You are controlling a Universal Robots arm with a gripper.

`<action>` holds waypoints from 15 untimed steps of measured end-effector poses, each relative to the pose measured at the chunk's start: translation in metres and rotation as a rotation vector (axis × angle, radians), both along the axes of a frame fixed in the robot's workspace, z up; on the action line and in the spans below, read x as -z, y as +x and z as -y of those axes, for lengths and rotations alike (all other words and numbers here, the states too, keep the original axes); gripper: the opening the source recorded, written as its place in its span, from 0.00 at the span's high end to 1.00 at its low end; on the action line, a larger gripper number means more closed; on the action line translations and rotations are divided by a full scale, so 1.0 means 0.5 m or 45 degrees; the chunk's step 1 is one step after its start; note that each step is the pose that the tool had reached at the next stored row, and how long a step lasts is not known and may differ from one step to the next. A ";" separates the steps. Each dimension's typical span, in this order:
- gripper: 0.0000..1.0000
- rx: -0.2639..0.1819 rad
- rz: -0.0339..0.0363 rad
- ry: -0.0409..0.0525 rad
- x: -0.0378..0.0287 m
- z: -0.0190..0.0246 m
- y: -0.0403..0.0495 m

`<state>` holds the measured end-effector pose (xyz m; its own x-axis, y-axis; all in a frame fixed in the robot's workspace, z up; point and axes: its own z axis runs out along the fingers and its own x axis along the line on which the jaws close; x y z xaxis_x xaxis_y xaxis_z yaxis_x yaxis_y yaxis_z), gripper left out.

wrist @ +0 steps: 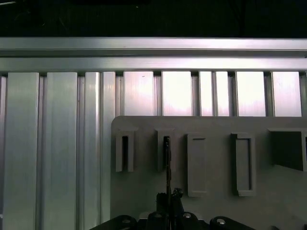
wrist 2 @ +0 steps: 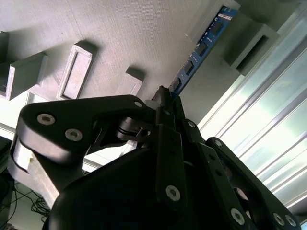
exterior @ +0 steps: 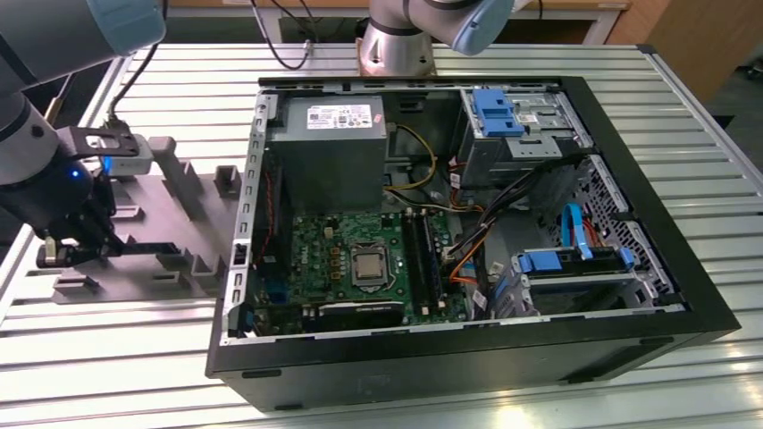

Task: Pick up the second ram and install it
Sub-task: 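Pick up the second ram and move it above second insertion slot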

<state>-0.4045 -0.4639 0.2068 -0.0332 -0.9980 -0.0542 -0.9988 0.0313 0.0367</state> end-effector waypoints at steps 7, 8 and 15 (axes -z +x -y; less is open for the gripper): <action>0.86 0.000 0.0002 0.000 -0.011 0.0000 0.000; 0.86 0.000 0.0002 0.000 -0.013 0.0000 0.000; 0.86 0.000 0.0002 0.000 -0.028 -0.0001 0.000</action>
